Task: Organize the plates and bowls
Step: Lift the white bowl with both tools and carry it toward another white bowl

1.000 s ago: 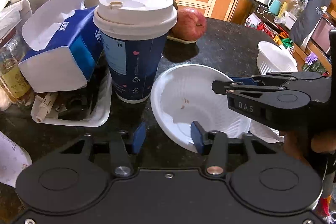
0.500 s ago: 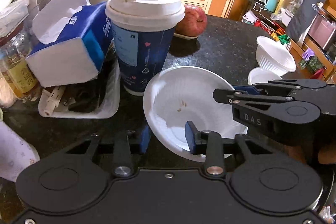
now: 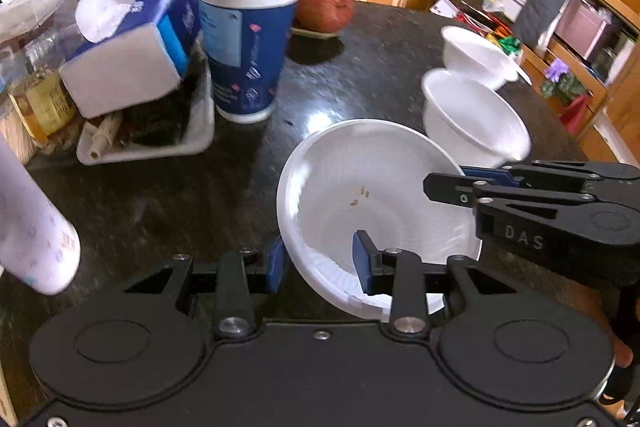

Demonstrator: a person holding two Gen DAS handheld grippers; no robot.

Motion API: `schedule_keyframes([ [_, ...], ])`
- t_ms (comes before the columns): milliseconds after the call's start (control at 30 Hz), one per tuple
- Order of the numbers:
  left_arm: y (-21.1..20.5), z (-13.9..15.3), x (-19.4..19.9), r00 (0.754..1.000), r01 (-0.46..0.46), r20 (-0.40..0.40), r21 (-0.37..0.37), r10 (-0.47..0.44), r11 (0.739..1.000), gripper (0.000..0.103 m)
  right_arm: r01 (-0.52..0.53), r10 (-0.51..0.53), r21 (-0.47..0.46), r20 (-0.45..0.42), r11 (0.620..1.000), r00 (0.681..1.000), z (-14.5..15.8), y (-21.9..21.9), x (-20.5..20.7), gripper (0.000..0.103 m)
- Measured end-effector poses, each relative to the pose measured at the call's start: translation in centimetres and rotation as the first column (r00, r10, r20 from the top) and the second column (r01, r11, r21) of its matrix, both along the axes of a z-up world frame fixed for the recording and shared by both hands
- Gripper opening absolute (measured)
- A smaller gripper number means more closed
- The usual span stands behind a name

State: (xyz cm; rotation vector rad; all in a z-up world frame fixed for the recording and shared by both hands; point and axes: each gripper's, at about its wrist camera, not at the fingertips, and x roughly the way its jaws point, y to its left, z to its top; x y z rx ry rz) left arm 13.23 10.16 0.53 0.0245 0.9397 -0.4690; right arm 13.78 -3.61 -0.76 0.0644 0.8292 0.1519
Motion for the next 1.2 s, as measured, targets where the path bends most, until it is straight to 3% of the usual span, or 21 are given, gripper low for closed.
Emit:
schedule_keyframes([
  [567, -4.6, 0.3, -5.9, 0.986, 0.167, 0.006, -0.023, -0.167, 0.986, 0.044, 0.228, -0.228, 0.05, 0.0, 0.972, 0.974, 0.3, -4.7, -9.6, 0.018],
  [1200, -5.5, 0.7, -6.7, 0.995, 0.08, 0.065, -0.013, -0.079, 0.997, 0.047, 0.215, -0.217, 0.047, 0.044, 0.975, 0.975, 0.2, -5.5, -9.4, 0.021],
])
